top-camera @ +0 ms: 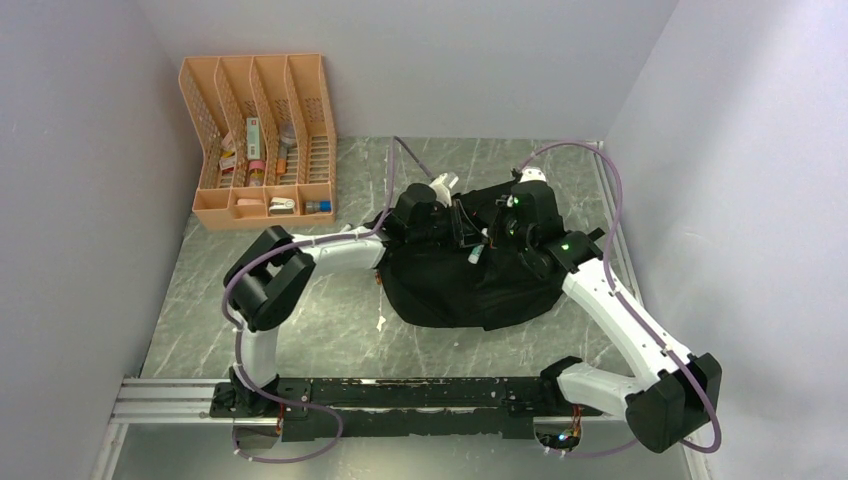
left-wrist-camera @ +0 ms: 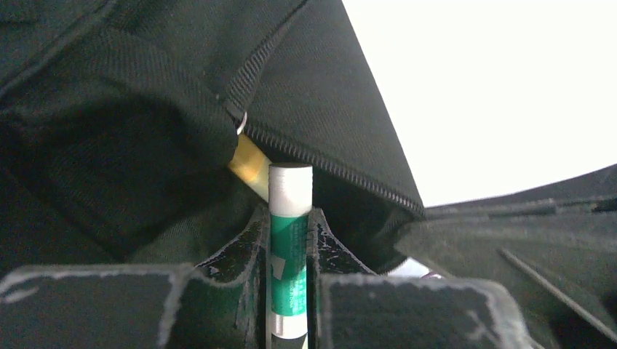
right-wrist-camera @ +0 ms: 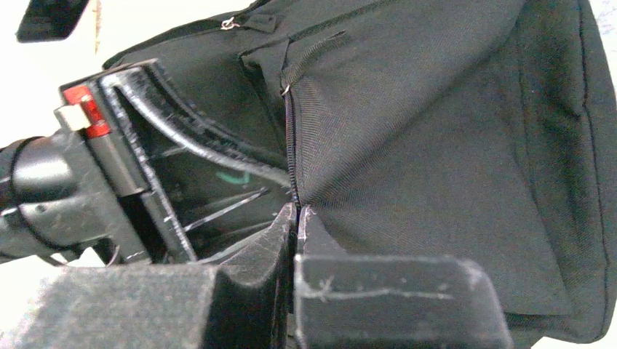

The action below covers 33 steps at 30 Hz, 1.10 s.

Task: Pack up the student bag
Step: Place the stationery in the student bag.

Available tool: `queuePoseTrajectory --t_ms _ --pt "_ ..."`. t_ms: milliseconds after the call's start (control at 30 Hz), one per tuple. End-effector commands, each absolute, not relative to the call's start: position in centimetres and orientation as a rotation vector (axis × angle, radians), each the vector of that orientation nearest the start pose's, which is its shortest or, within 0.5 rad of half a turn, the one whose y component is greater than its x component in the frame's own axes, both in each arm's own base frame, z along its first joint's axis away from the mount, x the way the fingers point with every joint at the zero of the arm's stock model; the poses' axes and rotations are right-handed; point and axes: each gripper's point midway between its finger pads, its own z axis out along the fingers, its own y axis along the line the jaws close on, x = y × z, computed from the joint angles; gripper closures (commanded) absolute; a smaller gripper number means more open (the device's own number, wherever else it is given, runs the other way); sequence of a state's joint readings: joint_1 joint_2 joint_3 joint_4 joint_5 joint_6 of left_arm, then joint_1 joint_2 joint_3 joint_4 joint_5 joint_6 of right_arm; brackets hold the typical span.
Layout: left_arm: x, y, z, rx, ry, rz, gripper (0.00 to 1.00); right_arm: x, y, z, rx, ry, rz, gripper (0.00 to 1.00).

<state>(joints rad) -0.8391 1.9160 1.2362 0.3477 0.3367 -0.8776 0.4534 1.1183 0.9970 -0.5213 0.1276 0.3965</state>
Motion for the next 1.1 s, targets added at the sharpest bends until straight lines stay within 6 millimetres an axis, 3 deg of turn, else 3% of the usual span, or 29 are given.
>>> queuePoseTrajectory --t_ms 0,433,567,767,900,1000,1067 --pt "30.7 -48.9 17.8 0.210 2.038 -1.508 0.95 30.2 15.0 21.9 0.025 2.153 0.434 1.00" --pt "31.8 -52.9 19.3 0.066 1.883 -1.661 0.95 29.4 15.6 21.1 0.044 2.165 0.499 1.00" --pt "31.1 -54.0 17.9 0.098 1.932 -1.628 0.82 29.4 15.2 21.0 0.049 2.168 0.477 1.00" --pt "30.1 -53.7 16.2 0.119 1.981 -1.599 0.64 29.4 15.1 20.7 0.051 2.172 0.470 1.00" --pt "30.0 -53.3 16.3 0.143 1.990 -1.564 0.59 29.4 15.3 20.6 0.050 2.173 0.479 1.00" --pt "30.1 -53.1 17.0 0.178 1.974 -1.533 0.44 29.5 15.2 20.5 0.053 2.173 0.475 1.00" --pt "30.1 -52.7 17.6 0.188 1.971 -1.511 0.42 29.5 15.1 20.4 0.054 2.176 0.469 1.00"
